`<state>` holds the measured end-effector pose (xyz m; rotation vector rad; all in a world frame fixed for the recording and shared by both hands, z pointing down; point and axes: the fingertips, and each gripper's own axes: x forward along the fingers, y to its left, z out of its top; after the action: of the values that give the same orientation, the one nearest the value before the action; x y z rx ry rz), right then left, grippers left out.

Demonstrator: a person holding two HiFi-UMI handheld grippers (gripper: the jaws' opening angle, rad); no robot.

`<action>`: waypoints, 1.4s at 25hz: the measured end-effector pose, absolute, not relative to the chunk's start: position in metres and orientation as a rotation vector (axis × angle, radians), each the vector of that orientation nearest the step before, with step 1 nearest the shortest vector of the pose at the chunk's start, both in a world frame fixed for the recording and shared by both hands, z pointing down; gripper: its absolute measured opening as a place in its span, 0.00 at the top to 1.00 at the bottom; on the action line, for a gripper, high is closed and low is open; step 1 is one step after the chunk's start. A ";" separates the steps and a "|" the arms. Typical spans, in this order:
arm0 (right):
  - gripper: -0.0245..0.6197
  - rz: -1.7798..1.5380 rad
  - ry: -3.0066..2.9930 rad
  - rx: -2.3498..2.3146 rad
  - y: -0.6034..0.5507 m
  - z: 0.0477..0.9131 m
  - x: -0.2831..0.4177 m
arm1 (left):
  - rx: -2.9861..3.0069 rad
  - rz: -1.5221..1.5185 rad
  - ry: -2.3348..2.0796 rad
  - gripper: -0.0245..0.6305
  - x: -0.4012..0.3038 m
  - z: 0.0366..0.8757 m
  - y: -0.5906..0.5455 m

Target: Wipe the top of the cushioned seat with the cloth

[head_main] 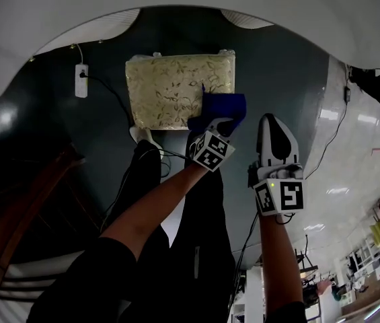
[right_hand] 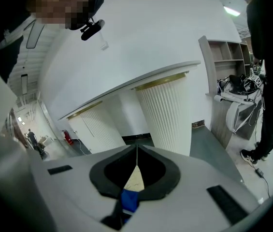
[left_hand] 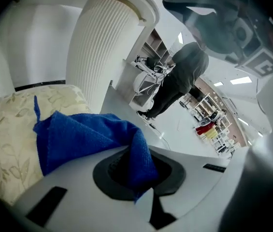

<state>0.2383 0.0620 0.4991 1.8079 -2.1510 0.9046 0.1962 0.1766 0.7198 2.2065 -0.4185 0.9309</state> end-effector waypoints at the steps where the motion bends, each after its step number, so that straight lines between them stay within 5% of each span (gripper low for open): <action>1: 0.90 0.906 -2.140 1.823 0.065 0.495 0.240 | 2.228 0.923 -0.402 0.91 0.197 0.715 0.176; 12: 0.90 0.998 -2.076 2.074 0.099 0.385 0.218 | 2.518 0.651 -0.558 0.91 0.126 0.548 0.115; 24: 0.90 0.777 -2.299 1.869 0.054 0.270 0.069 | 2.418 0.454 -0.827 0.91 -0.010 0.338 0.084; 35: 0.90 0.451 -2.502 1.805 0.060 0.055 -0.015 | 2.512 0.268 -1.004 0.91 -0.094 0.122 0.063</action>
<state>-0.0153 0.0602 0.0552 1.8045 -2.5023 0.4514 -0.0938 0.0629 0.1216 2.5116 -1.0044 0.2677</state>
